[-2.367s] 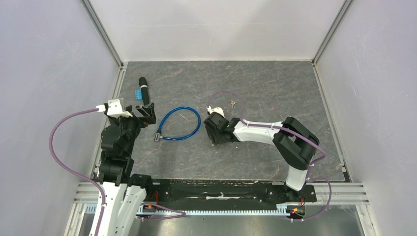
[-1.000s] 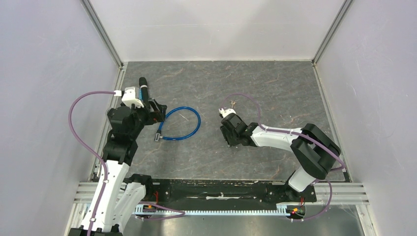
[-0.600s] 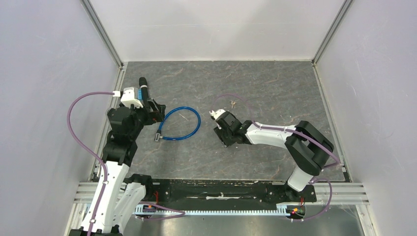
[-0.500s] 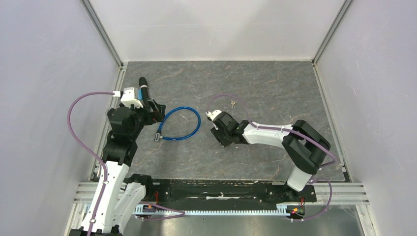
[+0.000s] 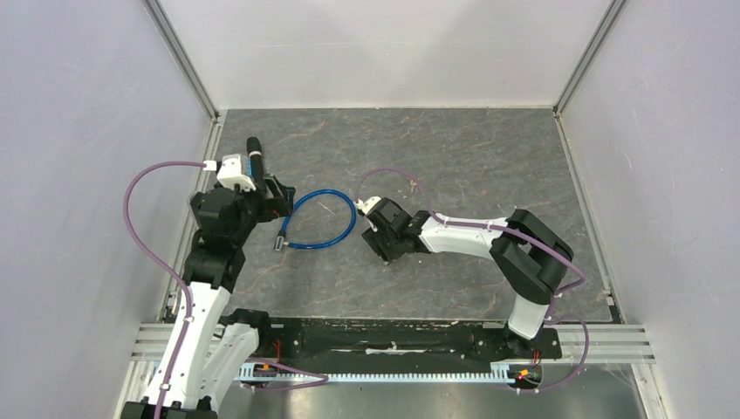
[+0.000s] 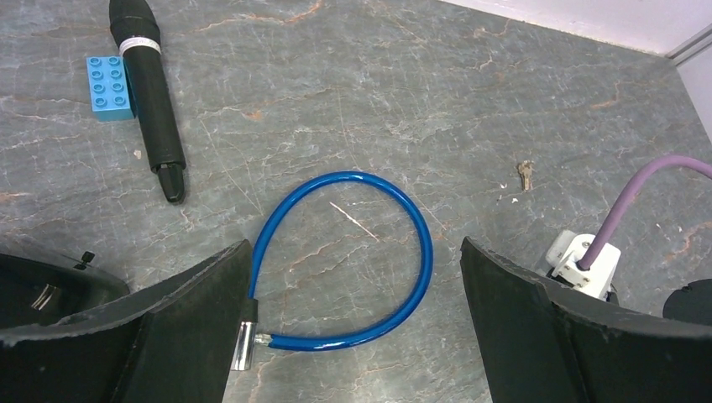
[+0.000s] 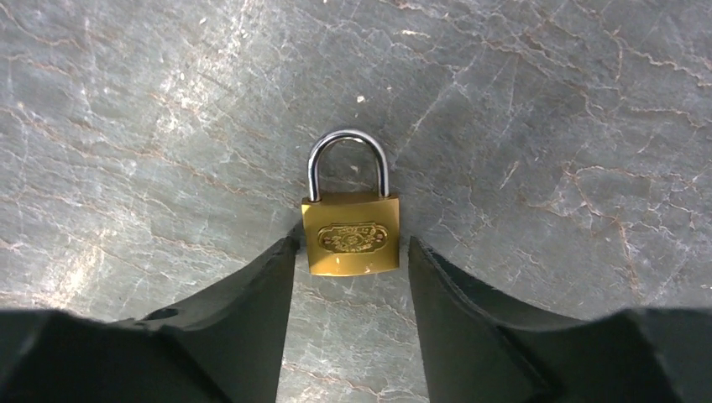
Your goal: Unlock with the key
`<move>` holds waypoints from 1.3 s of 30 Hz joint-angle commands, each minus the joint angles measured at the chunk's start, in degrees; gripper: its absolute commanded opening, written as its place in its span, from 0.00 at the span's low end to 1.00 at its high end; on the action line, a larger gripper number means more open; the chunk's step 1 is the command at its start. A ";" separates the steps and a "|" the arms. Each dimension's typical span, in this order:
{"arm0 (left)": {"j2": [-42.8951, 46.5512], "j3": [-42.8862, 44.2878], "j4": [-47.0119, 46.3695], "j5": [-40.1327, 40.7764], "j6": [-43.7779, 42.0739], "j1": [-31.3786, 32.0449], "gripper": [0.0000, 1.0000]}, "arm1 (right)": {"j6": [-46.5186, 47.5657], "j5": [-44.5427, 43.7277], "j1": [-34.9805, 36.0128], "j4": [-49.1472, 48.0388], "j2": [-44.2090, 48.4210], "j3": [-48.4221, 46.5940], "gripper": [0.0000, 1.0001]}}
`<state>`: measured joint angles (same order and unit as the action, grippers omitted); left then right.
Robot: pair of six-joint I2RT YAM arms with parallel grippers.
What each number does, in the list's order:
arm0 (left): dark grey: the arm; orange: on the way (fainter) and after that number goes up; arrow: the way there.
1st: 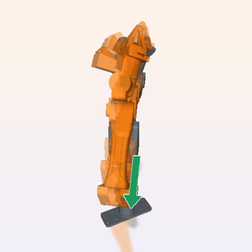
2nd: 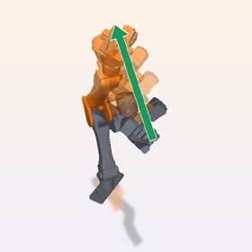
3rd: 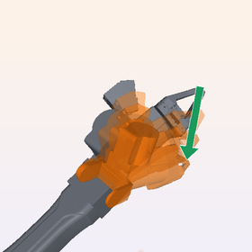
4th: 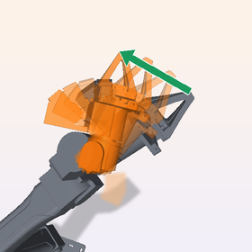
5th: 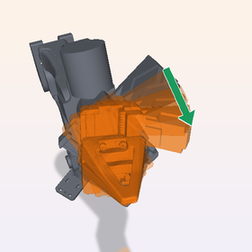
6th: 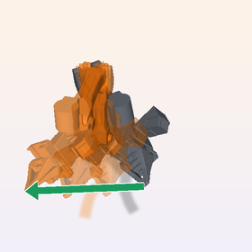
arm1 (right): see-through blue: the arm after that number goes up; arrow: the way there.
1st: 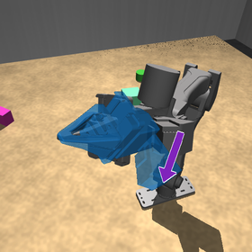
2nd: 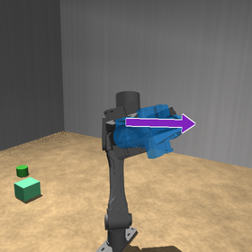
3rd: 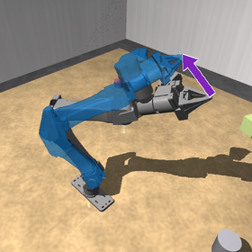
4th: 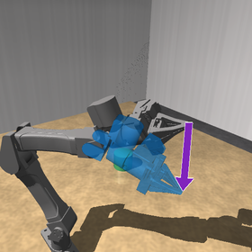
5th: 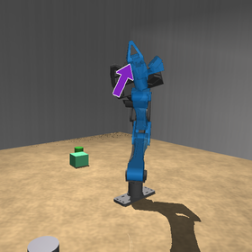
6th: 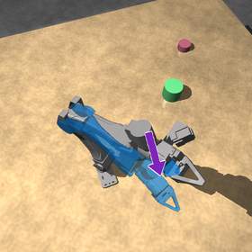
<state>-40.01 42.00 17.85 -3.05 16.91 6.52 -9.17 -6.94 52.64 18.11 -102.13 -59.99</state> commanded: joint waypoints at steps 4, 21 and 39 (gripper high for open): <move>-0.76 0.30 0.34 0.63 -0.64 0.16 0.98 | 0.82 -0.72 -0.61 3.81 4.44 -3.24 0.71; -0.82 0.45 0.71 0.39 -0.78 0.16 0.98 | -4.92 -1.77 -24.26 1.16 10.54 7.25 0.61; -1.35 0.28 0.36 -1.57 -0.58 0.16 0.98 | -2.89 2.67 -30.41 -3.84 7.10 9.91 0.27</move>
<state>-41.04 42.00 19.62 -3.14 16.91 6.52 -12.23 -6.83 22.13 16.14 -95.39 -51.53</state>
